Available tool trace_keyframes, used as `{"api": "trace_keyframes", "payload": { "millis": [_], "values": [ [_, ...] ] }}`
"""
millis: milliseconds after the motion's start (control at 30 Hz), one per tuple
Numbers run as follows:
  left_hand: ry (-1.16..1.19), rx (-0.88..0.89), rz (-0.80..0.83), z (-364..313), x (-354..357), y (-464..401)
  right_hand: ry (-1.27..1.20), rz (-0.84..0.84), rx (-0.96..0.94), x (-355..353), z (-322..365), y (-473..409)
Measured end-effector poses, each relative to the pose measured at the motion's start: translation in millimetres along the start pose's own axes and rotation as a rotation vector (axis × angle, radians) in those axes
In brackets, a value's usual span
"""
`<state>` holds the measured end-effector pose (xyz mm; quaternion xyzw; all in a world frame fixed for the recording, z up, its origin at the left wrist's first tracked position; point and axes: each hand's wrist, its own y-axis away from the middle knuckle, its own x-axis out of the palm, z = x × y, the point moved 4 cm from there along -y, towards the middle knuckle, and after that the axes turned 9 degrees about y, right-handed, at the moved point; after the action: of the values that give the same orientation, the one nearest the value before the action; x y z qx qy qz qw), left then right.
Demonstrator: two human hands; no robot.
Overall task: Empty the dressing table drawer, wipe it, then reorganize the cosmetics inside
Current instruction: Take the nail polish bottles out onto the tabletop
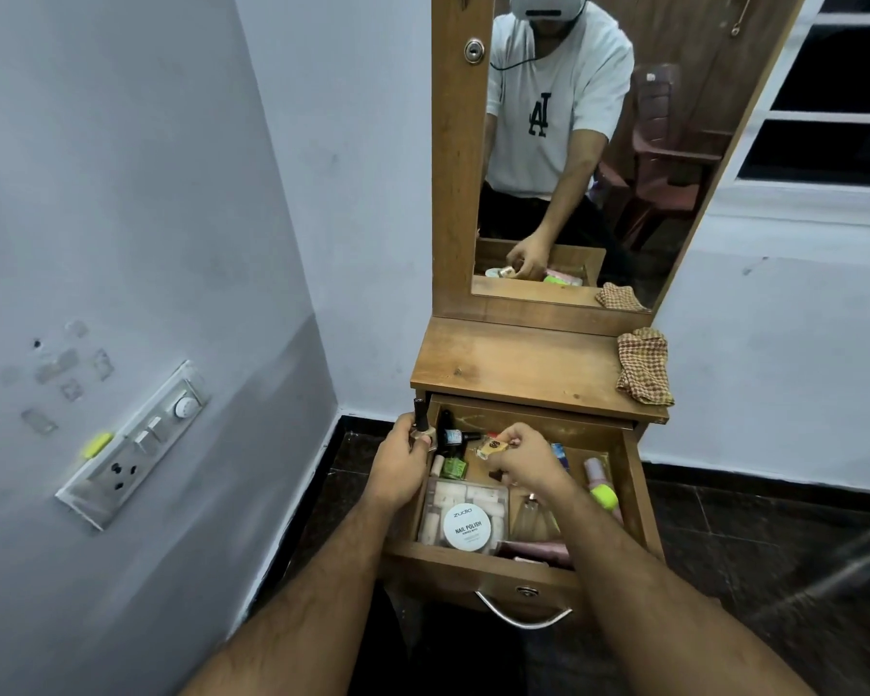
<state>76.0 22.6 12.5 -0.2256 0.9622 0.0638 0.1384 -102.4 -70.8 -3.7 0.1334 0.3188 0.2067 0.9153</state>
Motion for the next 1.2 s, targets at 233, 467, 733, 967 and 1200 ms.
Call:
{"api": "trace_keyframes", "payload": {
  "millis": [233,467,733,967,1200],
  "values": [
    [0.040,-0.004,0.043,-4.5,16.4,11.0,-0.369,0.267,0.088,-13.2,-7.9,31.4],
    [0.014,0.002,0.071,-3.9,19.7,18.9,0.212,0.094,-0.002,-11.5,-16.2,37.3],
    [0.035,-0.012,0.074,5.2,19.0,22.6,0.903,0.163,-0.280,18.0,1.5,39.5],
    [0.042,-0.016,0.059,12.9,14.0,19.2,0.704,0.097,-0.212,16.9,-7.8,34.4],
    [0.038,-0.014,0.013,13.1,10.3,3.1,0.405,-0.113,-0.120,-4.8,6.7,34.8]
  ]
}}
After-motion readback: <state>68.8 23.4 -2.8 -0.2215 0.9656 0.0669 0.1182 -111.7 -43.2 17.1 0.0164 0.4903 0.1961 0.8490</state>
